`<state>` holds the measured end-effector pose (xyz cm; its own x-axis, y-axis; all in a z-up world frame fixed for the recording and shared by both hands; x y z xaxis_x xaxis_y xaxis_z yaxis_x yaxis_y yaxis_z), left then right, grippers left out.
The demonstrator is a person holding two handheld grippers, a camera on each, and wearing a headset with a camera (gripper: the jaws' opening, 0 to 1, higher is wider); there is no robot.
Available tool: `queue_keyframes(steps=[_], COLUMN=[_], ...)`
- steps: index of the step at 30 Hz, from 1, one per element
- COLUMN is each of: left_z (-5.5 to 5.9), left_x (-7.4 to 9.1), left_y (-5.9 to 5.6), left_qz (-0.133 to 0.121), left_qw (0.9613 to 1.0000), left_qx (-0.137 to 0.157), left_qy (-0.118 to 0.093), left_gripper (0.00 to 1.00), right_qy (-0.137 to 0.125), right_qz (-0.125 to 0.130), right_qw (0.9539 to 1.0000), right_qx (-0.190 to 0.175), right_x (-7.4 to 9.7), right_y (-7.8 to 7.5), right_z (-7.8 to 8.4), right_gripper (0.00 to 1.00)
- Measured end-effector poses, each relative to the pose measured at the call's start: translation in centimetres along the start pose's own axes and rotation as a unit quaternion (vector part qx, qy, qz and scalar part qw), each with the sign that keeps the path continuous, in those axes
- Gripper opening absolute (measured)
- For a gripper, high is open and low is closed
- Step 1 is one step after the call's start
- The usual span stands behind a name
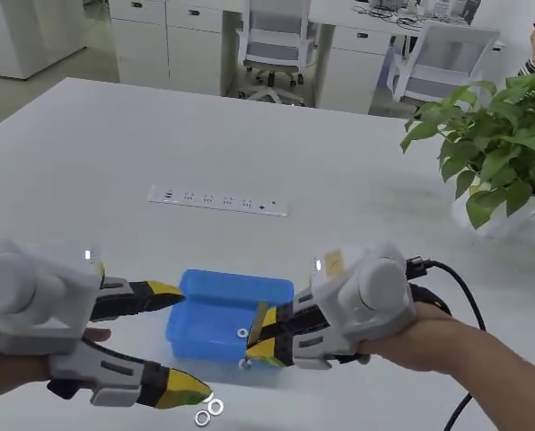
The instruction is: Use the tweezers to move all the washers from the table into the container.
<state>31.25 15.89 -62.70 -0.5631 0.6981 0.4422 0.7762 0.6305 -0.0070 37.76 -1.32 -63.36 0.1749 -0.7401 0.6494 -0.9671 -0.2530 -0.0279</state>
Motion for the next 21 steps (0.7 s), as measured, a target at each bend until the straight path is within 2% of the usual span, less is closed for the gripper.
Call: queue_keyframes(steps=[12, 21], left_z=[0.2, 0.2], left_x=[1.1, 1.4], left_y=[0.6, 1.1], left_qz=[-0.024, -0.038], left_qw=[0.9997, 0.9991], left_qx=[0.011, 0.012], left_qy=[-0.005, -0.013], left_gripper=[0.93, 0.99], right_qy=[-0.010, -0.009], right_qz=[0.003, 0.007], right_qw=[0.9999, 0.9999], right_qx=[0.003, 0.004], right_x=[0.5, 0.7], right_y=[-1.4, -2.7], right_z=[-1.4, -1.7], right_gripper=[0.10, 0.10])
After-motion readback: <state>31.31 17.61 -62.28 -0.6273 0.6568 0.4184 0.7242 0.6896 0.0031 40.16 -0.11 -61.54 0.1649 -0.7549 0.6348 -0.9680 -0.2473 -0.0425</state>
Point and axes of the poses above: the centre of the closed fingertips' face, and the gripper's own axes: x roughly backward along the fingers, y roughly to its left, z roughly out of its underside, the point moved 9 cm from there along x, roughly backward along the fingers, and after that the axes turned 7 degrees about -z, right-handed, at the moved point
